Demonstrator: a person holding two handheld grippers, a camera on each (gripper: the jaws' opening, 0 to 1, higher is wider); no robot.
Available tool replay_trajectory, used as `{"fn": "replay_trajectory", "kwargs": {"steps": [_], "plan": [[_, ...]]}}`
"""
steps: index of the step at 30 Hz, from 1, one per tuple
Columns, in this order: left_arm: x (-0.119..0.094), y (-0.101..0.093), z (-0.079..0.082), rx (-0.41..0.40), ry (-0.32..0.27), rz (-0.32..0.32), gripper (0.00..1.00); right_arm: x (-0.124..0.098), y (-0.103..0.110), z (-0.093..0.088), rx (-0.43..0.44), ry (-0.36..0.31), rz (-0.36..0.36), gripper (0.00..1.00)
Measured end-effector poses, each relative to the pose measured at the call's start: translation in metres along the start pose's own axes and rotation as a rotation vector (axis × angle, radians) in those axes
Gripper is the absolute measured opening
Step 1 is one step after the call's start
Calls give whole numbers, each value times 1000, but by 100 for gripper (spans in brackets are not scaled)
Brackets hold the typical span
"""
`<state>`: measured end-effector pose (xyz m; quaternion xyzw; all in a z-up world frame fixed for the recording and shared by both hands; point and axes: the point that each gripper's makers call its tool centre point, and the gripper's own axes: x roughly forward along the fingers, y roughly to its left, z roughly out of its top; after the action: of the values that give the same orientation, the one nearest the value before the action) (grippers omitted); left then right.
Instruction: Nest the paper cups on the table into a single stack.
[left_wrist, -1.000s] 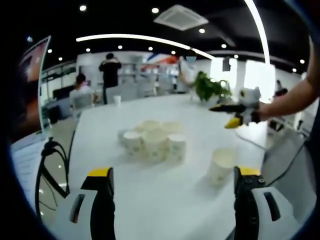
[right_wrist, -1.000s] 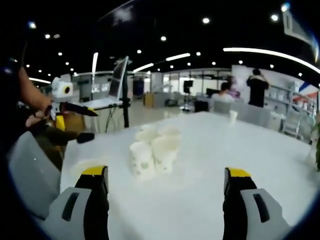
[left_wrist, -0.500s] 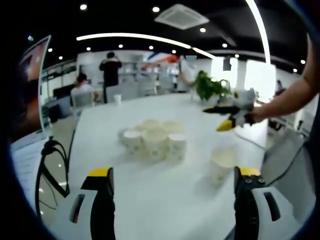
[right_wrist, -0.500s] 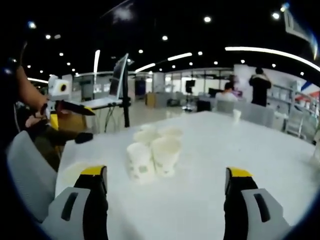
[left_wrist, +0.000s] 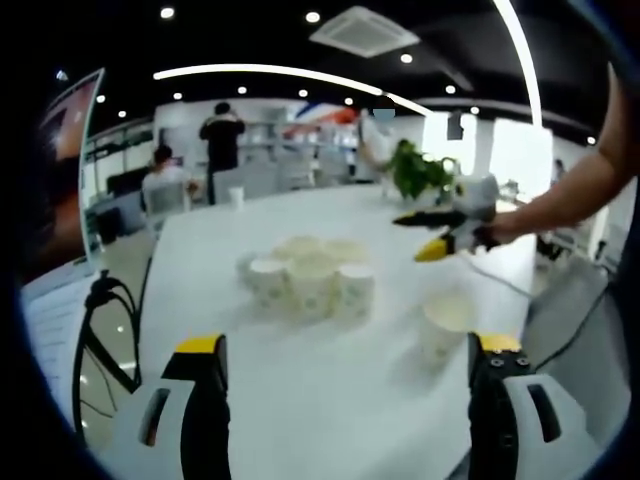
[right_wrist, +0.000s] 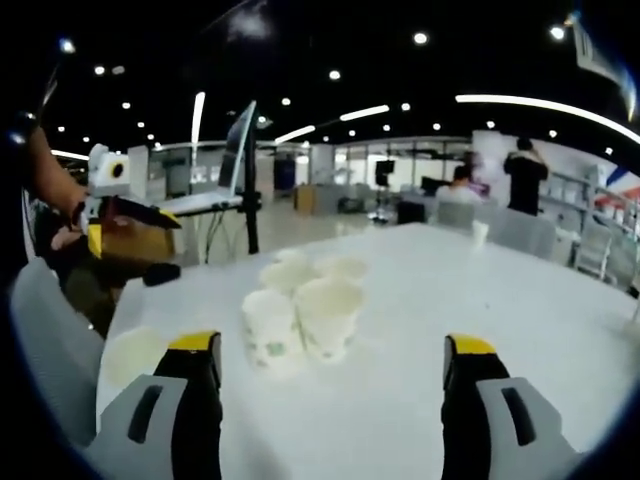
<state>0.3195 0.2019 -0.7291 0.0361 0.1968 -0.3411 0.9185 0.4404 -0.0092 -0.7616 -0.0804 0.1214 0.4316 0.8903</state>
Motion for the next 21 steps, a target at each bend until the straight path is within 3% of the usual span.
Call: {"fn": "replay_trajectory", "kwargs": {"steps": [21], "plan": [[1,2,-6,-7,27,2,98,43,-16,-10,-13,26,13,74]]}}
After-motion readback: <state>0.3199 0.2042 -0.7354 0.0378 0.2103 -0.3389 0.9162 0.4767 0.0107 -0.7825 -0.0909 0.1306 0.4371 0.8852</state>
